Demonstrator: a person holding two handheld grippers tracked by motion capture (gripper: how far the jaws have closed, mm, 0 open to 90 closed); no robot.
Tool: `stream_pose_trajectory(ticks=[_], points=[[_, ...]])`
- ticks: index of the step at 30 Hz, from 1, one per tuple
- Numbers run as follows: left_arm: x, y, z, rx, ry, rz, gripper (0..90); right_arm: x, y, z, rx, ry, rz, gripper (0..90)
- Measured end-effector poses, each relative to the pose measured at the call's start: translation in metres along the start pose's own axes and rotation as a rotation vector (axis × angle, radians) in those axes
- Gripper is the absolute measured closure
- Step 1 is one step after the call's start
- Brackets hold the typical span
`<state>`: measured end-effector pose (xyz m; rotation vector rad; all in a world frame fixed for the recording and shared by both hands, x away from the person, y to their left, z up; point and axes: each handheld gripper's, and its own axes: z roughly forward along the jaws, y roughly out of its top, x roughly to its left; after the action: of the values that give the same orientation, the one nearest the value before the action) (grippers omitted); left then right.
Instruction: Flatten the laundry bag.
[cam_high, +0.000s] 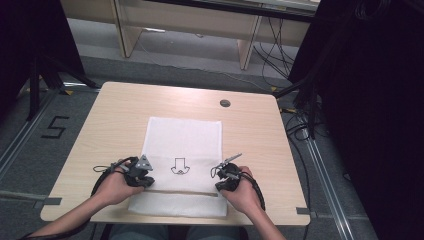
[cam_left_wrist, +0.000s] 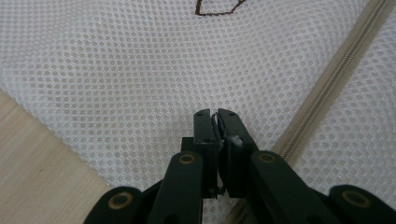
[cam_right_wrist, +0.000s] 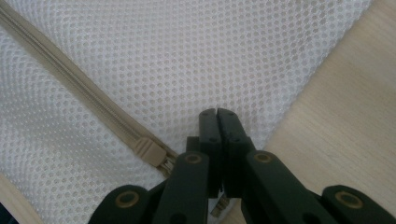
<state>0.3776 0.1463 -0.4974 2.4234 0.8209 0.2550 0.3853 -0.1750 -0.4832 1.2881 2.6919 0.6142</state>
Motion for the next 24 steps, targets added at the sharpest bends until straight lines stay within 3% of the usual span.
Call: stream_pose_trajectory(ticks=[3,4,6,8,9,10,11,12,14,15,18,19,20,22,24], points=[[0.0,-0.002,-0.001,-0.001,0.004,-0.014,83.3,0.002,-0.001,-0.002,0.009,-0.01,0.031,84.4],[0.0,-0.002,-0.002,0.0,0.005,-0.013,81.4,0.001,-0.002,-0.002,-0.009,-0.004,0.011,82.2],[0.001,-0.004,-0.004,-0.026,0.032,-0.008,77.4,0.0,-0.003,-0.006,-0.04,-0.005,0.016,79.6],[0.001,-0.005,-0.009,-0.05,0.031,-0.02,75.0,0.001,-0.004,-0.012,-0.054,-0.015,0.054,76.4],[0.001,-0.006,-0.011,-0.064,0.025,-0.043,73.6,-0.001,-0.006,-0.015,-0.098,-0.013,0.049,75.1],[0.003,-0.005,-0.014,-0.059,0.026,-0.024,71.7,-0.003,-0.007,-0.018,-0.109,-0.013,0.054,73.8],[0.002,-0.006,-0.015,-0.084,0.034,-0.04,69.6,-0.003,-0.008,-0.02,-0.107,-0.009,0.077,72.2],[0.003,-0.006,-0.017,-0.104,0.037,-0.028,67.2,-0.004,-0.011,-0.022,-0.119,-0.002,0.072,70.7],[0.004,-0.008,-0.019,-0.131,0.038,-0.062,62.5,-0.007,-0.015,-0.024,-0.13,-0.004,0.083,69.0],[0.005,-0.008,-0.022,-0.142,0.037,-0.063,60.0,-0.009,-0.017,-0.025,-0.141,-0.003,0.074,68.2],[0.006,-0.011,-0.026,-0.197,0.022,-0.052,52.9,-0.011,-0.021,-0.029,-0.154,-0.005,0.114,65.0],[0.004,-0.012,-0.026,-0.217,0.01,-0.084,50.8,-0.014,-0.022,-0.029,-0.169,-0.009,0.106,63.7],[0.005,-0.012,-0.026,-0.226,0.001,-0.079,47.5,-0.014,-0.023,-0.03,-0.168,-0.011,0.137,62.6],[0.004,-0.013,-0.025,-0.231,-0.007,-0.118,44.1,-0.017,-0.025,-0.029,-0.171,-0.029,0.156,61.3],[0.005,-0.013,-0.024,-0.242,0.01,-0.11,40.4,-0.02,-0.027,-0.031,-0.175,-0.02,0.164,60.5]])
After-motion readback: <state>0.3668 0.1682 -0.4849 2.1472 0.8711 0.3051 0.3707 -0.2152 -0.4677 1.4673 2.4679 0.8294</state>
